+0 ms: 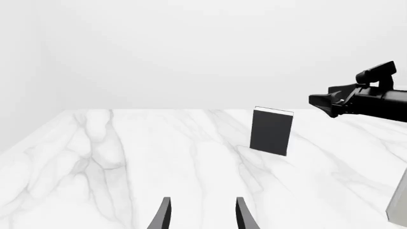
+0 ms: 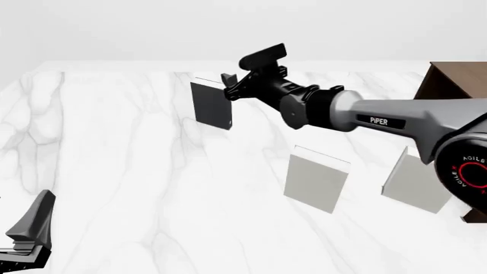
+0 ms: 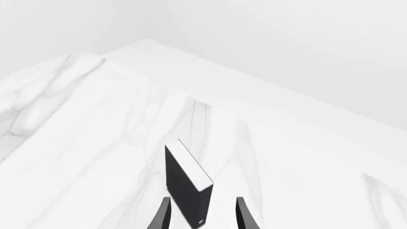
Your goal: Pick up the book on the left and place it on top of the shelf.
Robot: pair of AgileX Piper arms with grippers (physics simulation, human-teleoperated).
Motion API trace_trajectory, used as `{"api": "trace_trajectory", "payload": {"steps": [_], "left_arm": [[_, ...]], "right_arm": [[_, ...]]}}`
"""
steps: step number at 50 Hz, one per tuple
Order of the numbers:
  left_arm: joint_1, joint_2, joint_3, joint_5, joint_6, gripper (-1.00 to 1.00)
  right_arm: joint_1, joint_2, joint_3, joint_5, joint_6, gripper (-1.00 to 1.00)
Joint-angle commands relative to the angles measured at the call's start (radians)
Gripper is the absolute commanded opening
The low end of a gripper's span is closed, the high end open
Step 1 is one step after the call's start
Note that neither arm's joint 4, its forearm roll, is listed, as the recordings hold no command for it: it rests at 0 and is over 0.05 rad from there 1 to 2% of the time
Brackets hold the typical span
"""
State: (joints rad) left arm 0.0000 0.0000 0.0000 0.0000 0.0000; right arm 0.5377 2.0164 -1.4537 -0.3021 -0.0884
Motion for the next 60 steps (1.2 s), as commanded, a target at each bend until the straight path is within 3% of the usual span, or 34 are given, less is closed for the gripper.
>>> {"api": "trace_trajectory", "payload": {"steps": [1, 60], "left_arm": [[0.000, 0.000, 0.000, 0.000, 0.000, 1.00], [0.000, 0.000, 0.000, 0.000, 0.000, 1.00]], "right_arm": [[0.001, 0.051, -0.044, 0.002, -0.005, 1.00], [0.000, 0.272, -0.230, 0.029, 0.022, 1.00]]}}
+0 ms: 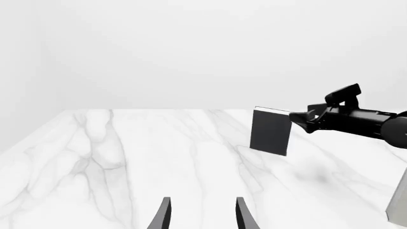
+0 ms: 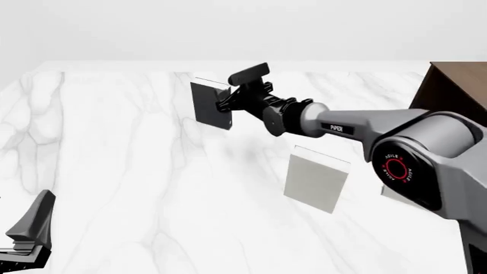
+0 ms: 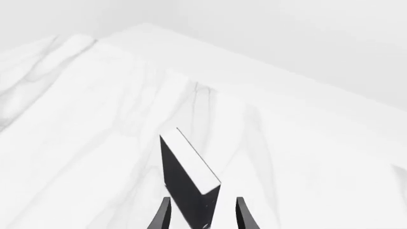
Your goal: Pick up the book on the left and place it on top of the shelf.
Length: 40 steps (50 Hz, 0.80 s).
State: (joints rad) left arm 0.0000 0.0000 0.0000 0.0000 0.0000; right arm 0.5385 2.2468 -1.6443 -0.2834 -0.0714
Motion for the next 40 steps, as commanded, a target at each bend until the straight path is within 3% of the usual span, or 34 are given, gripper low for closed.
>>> {"api": "trace_trajectory", "payload": {"steps": [1, 40], "left_arm": [[0.000, 0.000, 0.000, 0.000, 0.000, 1.00], [0.000, 0.000, 0.000, 0.000, 0.000, 1.00]], "right_arm": [[0.000, 0.046, -0.042, 0.010, 0.005, 1.00], [-0.001, 0.147, -0.141, 0.035, 0.017, 1.00]]}}
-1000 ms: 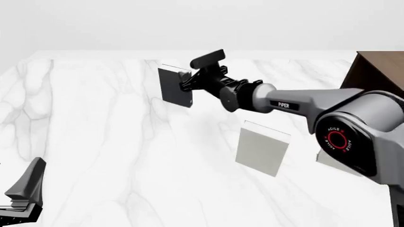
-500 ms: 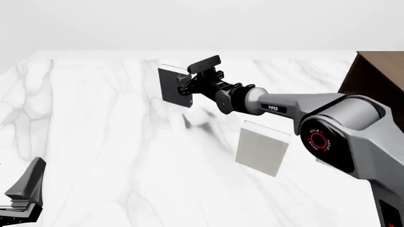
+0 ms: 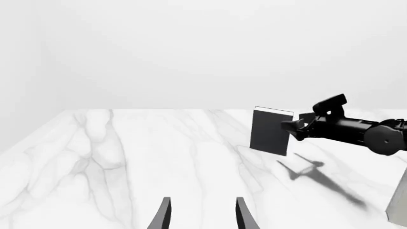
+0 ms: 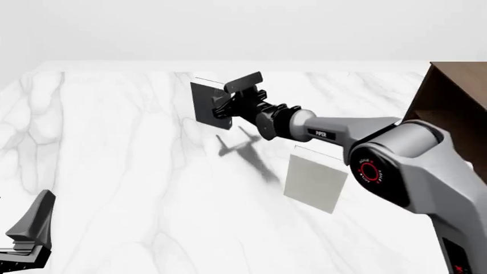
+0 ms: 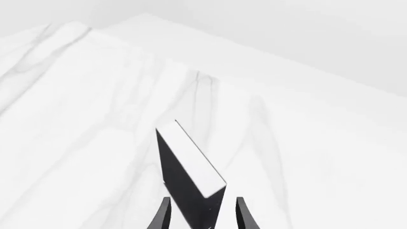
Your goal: Pick up the book on the left and place it on top of the shelf.
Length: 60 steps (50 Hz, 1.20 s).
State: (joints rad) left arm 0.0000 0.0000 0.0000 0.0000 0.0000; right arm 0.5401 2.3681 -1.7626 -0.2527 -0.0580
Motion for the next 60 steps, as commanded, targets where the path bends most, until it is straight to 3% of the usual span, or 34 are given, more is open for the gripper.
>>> {"api": "trace_trajectory", "payload": {"steps": [1, 60], "left_arm": [[0.000, 0.000, 0.000, 0.000, 0.000, 1.00], [0.000, 0.000, 0.000, 0.000, 0.000, 1.00]], "right_arm": [[-0.004, 0.028, -0.025, 0.005, 0.004, 1.00], [-0.005, 0.125, -0.155, 0.049, 0.017, 1.00]]}}
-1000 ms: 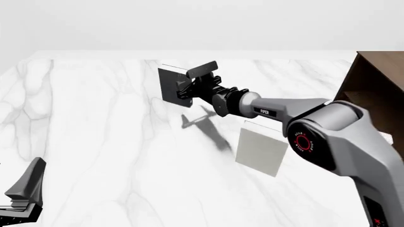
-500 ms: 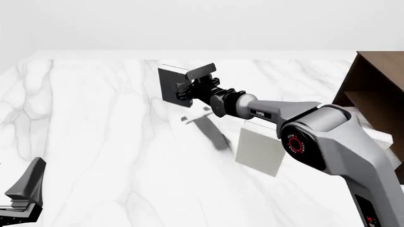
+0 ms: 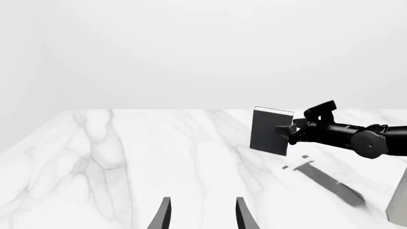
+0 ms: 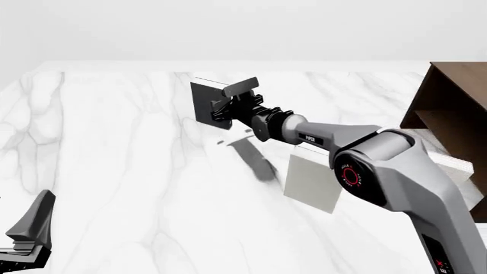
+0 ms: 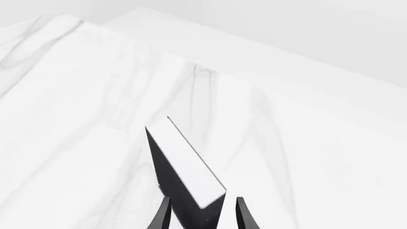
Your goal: Pick up the book on the left and place it on top of the shelf.
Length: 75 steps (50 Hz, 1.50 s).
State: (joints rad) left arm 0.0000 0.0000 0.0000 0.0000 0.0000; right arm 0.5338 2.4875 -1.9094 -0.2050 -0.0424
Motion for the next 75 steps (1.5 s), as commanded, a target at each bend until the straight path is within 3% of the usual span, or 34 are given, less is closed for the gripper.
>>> {"api": "trace_trajectory", "payload": {"steps": [1, 8, 9, 25, 33, 49, 75], "left_arm": [[0.000, 0.000, 0.000, 0.000, 0.000, 1.00], [0.000, 0.000, 0.000, 0.000, 0.000, 1.00], [0.000, 0.000, 0.000, 0.000, 0.000, 1.00], [0.000, 0.000, 0.000, 0.000, 0.000, 1.00], [0.000, 0.000, 0.000, 0.000, 0.000, 1.00], [0.000, 0.000, 0.000, 0.000, 0.000, 1.00], [0.000, 0.000, 0.000, 0.000, 0.000, 1.00]], "right_arm": [[0.001, 0.005, -0.009, 0.001, 0.001, 1.00], [0.003, 0.003, -0.001, -0.005, -0.004, 1.00], [0.004, 0.000, 0.004, -0.007, -0.007, -1.00], [0.004, -0.106, 0.171, -0.100, 0.015, -1.00], [0.008, -0.221, 0.323, -0.175, 0.041, -1.00], [-0.009, -0.498, 0.602, -0.256, 0.026, -1.00], [-0.016, -0.836, 0.867, -0.257, -0.005, -1.00]]}}
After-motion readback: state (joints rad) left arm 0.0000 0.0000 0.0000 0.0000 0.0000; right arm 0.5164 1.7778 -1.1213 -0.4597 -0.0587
